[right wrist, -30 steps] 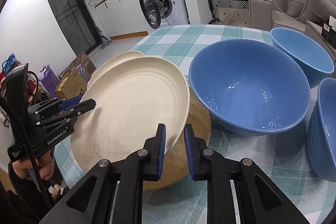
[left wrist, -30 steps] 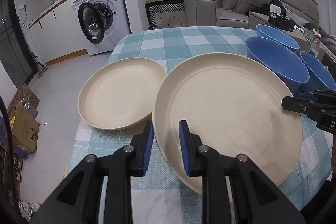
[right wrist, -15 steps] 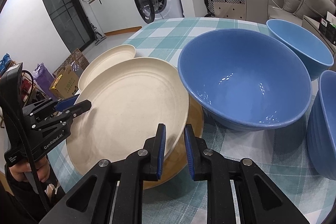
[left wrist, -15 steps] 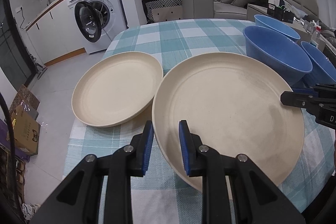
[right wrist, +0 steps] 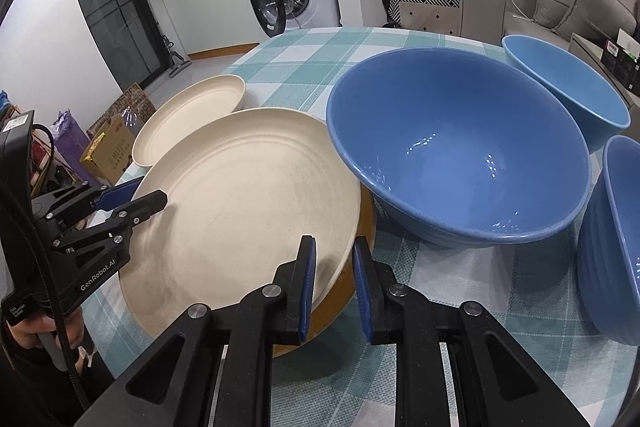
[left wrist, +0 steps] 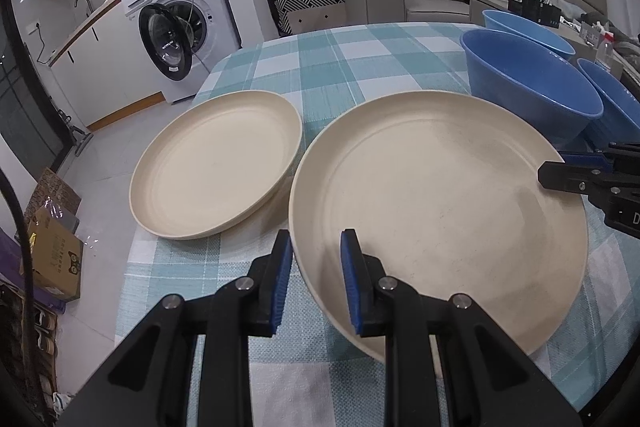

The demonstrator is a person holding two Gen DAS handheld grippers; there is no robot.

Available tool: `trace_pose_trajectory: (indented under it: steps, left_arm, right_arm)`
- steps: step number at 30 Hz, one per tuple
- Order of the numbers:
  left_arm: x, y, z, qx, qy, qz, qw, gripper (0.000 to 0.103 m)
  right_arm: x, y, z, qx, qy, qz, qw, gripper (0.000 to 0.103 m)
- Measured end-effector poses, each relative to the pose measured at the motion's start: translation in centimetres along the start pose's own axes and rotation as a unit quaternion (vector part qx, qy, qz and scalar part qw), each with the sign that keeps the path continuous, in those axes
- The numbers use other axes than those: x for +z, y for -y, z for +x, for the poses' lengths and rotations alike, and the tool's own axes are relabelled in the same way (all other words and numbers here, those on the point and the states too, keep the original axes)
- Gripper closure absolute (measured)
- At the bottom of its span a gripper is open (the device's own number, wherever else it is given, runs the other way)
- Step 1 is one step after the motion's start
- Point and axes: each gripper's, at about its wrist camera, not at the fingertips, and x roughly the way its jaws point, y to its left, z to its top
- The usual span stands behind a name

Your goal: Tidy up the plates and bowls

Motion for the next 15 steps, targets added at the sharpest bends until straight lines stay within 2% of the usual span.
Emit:
trace_pose_trajectory:
  steps: [15]
  left_arm:
    - [-0.28,0.82,0.65,0.004,-0.012,0.015,0.9998,0.081]
  right_arm:
    - [-0.2,-0.54,0.67,-0.024,-0.007,-0.01,1.0,0.083]
